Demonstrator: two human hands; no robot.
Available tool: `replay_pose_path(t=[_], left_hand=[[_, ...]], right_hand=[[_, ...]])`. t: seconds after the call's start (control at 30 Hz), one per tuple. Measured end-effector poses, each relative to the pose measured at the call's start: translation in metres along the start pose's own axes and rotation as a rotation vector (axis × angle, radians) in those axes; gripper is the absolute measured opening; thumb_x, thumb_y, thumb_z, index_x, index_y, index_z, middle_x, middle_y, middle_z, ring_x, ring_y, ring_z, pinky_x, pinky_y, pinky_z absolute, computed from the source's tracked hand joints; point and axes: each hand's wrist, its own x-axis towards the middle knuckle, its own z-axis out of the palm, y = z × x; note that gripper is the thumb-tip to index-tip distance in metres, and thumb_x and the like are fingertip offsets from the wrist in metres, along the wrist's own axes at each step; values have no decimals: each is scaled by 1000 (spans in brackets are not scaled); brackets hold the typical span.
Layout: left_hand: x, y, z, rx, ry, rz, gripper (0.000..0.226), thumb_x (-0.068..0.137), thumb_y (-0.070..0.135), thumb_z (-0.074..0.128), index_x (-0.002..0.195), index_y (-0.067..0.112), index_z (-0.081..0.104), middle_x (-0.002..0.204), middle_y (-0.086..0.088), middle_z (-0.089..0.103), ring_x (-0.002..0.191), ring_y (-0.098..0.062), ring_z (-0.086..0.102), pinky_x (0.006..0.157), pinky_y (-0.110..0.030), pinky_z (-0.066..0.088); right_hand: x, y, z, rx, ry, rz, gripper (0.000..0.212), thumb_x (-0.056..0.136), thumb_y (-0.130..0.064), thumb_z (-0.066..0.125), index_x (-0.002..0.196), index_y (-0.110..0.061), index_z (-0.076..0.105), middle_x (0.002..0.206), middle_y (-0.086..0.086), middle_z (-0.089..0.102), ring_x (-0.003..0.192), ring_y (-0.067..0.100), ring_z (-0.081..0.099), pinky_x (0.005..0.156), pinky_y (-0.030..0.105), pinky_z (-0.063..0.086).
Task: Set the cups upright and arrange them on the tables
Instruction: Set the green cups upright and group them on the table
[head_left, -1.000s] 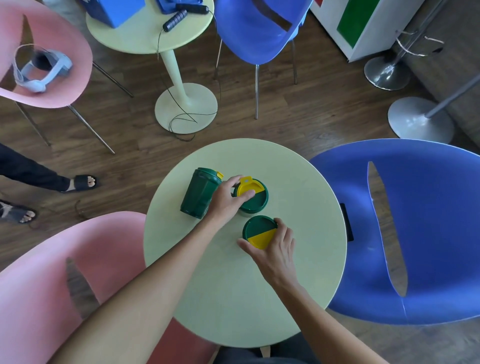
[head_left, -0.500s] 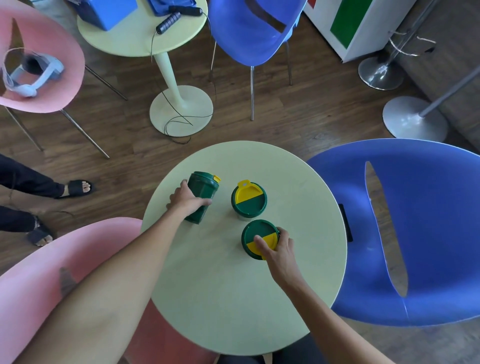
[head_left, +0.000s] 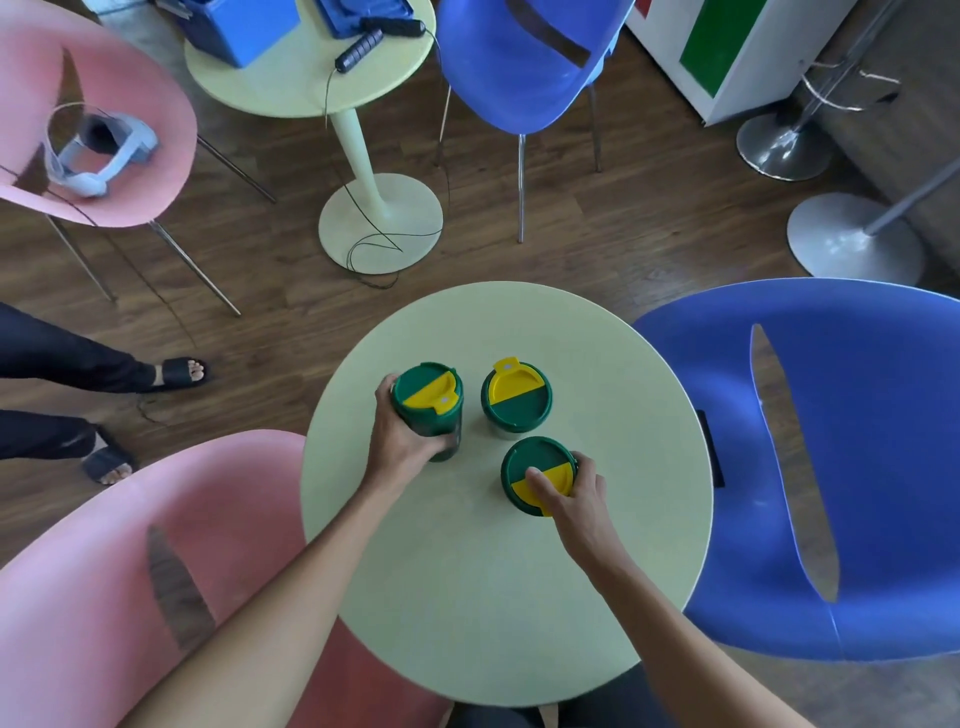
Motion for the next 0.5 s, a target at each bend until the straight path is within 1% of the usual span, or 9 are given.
replay_pose_path(t=[0.07,0.17,0.23,0.3,0.33,0.37,0.4,0.47,0.5], left_hand=[[-10,-5,2,-40,-24,12,105,49,7,96,135,20,37,123,5,56,111,-9,55,88,-8,40],[-23,-8,5,-87,-46,-28,97,51,5,95,130,23,42,121,4,61,110,-11,59,86,-9,45],[-28,-11,5,-86,-66,-28,94,53,3,94,130,21,43,121,1,61,113,-16,59,95,-21,49],[-33,-14,3,-85,-85,-12,98,52,3,95,134,16,42,130,-3,57,122,-19,55,106,-36,45],[-36,-15,1,-70,-82,0,104,51,7,96,137,16,39,136,-5,53,127,-18,51,110,-40,41],[-38,-15,-1,-42,-75,13,108,51,15,97,141,17,36,141,-4,48,131,-17,46,113,-39,38],[-41,-13,-3,-3,-67,22,111,52,23,97,143,20,34,145,-2,44,134,-15,42,114,-35,35],[-48,-5,-6,57,-46,49,109,56,37,93,145,24,32,147,1,39,135,-10,37,110,-26,33],[-50,0,-6,80,-26,61,106,58,42,91,145,25,32,145,1,39,134,-10,36,107,-24,32]], right_hand=[[0,0,0,0,1,-2,72,87,-49,63,145,-20,32,136,7,37,122,26,46,107,44,41],[0,0,0,0,4,0,72,87,-48,63,145,-19,33,136,8,38,122,26,46,107,45,41],[0,1,0,1,1,2,72,87,-49,63,145,-19,32,136,9,38,122,26,46,107,46,40],[-1,1,-1,3,0,-1,72,87,-49,63,145,-19,32,137,9,38,123,26,46,107,45,40],[0,1,-1,5,0,-3,72,87,-48,63,145,-19,32,137,9,38,123,26,46,107,44,40],[0,0,0,6,-1,-3,72,87,-48,63,145,-19,32,138,9,38,123,26,46,107,44,40],[0,1,0,6,-1,-2,72,87,-48,63,145,-19,32,138,9,38,124,27,46,107,44,40],[0,1,0,7,2,-4,73,87,-48,63,145,-19,32,138,9,38,123,26,46,106,44,41],[0,2,0,9,3,-7,73,87,-48,64,145,-18,32,139,9,37,122,26,46,106,43,41]])
